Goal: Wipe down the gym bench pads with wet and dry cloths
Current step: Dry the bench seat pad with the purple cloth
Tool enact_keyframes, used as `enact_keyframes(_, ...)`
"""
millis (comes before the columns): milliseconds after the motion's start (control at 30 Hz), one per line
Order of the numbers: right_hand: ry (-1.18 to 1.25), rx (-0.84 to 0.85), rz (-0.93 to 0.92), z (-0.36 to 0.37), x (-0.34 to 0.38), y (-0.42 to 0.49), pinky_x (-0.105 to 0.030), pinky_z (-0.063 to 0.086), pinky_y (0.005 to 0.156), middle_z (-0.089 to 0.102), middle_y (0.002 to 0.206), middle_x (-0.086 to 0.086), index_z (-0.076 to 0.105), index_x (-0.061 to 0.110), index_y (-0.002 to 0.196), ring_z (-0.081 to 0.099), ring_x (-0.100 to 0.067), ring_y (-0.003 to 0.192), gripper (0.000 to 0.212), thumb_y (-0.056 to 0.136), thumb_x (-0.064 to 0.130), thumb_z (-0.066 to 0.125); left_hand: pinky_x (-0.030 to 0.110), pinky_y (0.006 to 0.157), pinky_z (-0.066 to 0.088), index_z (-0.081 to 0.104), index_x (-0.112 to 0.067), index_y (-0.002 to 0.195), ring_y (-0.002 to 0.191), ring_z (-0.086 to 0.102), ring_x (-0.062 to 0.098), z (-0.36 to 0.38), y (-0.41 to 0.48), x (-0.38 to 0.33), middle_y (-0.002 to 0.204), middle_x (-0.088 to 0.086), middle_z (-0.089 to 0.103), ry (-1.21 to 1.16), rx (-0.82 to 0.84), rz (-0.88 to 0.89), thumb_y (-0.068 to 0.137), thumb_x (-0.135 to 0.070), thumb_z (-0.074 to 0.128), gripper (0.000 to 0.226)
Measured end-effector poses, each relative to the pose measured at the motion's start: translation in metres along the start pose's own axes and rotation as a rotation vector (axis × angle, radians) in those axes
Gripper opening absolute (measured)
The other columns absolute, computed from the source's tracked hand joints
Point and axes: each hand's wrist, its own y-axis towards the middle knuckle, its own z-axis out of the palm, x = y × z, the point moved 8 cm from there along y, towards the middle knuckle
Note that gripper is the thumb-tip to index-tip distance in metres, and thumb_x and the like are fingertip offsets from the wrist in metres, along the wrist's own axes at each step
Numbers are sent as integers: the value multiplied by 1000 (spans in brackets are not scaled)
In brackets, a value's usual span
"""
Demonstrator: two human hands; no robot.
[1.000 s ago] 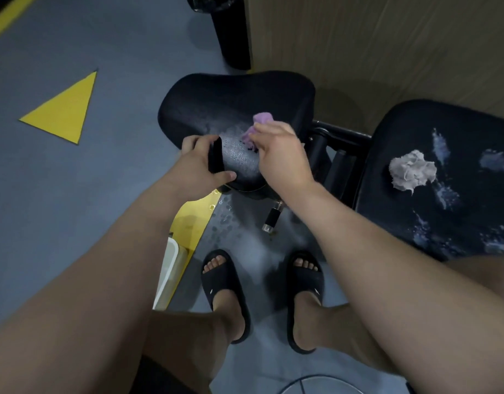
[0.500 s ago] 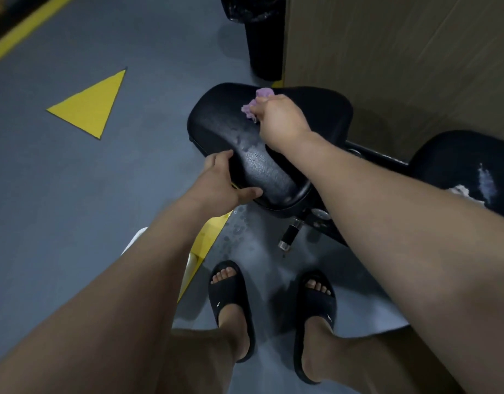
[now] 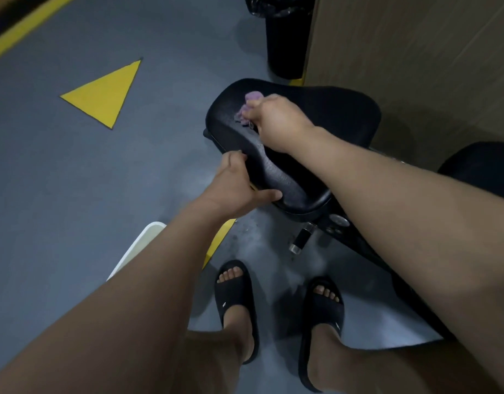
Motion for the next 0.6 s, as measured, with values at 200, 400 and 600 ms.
enact_keyframes(200,72,-61,-220,-14,22,-68,-35,52,91,68,128,2,74,20,116,59,-28,113,32,90,6,62,24,108,33,32,-5,145,135,36,20,-1,4,3,141,7,32,23,4,-19,69,-57,85,106)
enact_keyframes(400,68,-62,-157,-16,13,-49,-37,52,98,64,136,-1,71,24,124,58,-30,120,40,91,4,61,29,114,33,28,-4,147,138,35,20,0,4,5,145,7,28,-15,8,-30,68,-56,86,110)
enact_keyframes(600,-26,113,11,1,26,37,-40,44,109,51,147,-9,54,26,144,48,-32,131,54,92,14,57,30,116,32,24,-4,150,140,31,21,0,5,6,149,7,25,-3,18,-17,69,-58,84,114)
